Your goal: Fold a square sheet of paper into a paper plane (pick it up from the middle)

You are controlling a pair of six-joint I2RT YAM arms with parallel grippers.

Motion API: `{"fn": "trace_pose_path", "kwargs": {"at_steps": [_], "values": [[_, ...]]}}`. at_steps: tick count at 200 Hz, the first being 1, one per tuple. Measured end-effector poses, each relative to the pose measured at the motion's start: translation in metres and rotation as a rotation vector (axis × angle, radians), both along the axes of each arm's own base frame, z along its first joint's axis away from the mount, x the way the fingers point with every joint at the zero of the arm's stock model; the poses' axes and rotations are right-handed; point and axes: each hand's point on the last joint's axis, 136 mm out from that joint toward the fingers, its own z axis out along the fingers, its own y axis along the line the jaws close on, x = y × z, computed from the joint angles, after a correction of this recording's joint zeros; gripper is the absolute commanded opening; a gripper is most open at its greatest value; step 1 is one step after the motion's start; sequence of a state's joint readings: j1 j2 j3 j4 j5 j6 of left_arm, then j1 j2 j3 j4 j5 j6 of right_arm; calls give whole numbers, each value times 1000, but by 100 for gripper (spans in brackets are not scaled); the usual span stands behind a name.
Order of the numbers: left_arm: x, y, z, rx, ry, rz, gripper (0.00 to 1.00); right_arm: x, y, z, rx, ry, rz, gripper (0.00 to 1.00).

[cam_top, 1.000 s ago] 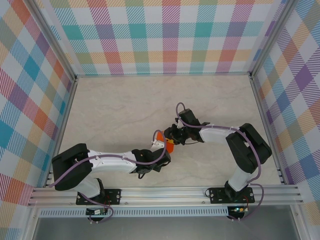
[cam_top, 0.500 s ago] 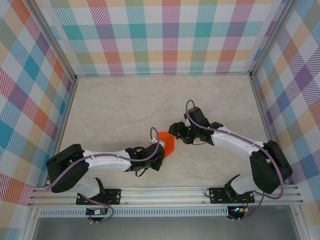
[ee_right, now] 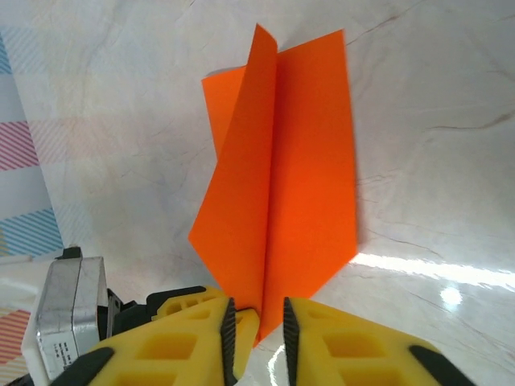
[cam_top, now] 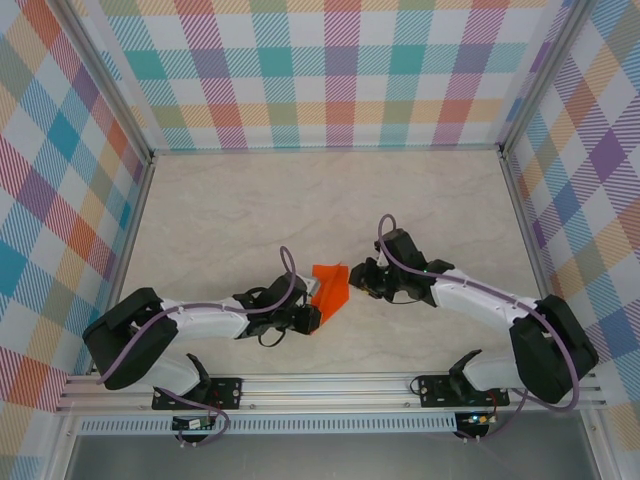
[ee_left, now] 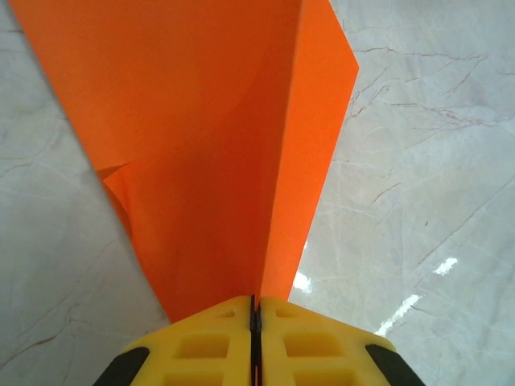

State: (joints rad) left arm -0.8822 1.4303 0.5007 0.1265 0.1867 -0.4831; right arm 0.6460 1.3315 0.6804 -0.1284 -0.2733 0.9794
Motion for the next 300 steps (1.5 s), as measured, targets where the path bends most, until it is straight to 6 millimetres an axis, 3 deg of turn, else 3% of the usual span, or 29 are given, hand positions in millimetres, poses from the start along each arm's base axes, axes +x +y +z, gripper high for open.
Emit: {"fn": "trace_pose_path", "kwargs": {"at_steps": [55, 203, 300], "values": [[6, 1, 7, -102, 64, 17, 9, -5, 24, -14, 19, 9, 55, 18], [7, -1, 9, -242, 186, 27, 9, -4, 36, -23, 23, 28, 64, 19], [9, 5, 5, -272, 232, 71, 8, 8, 75, -31, 110, 70, 115, 18]]}}
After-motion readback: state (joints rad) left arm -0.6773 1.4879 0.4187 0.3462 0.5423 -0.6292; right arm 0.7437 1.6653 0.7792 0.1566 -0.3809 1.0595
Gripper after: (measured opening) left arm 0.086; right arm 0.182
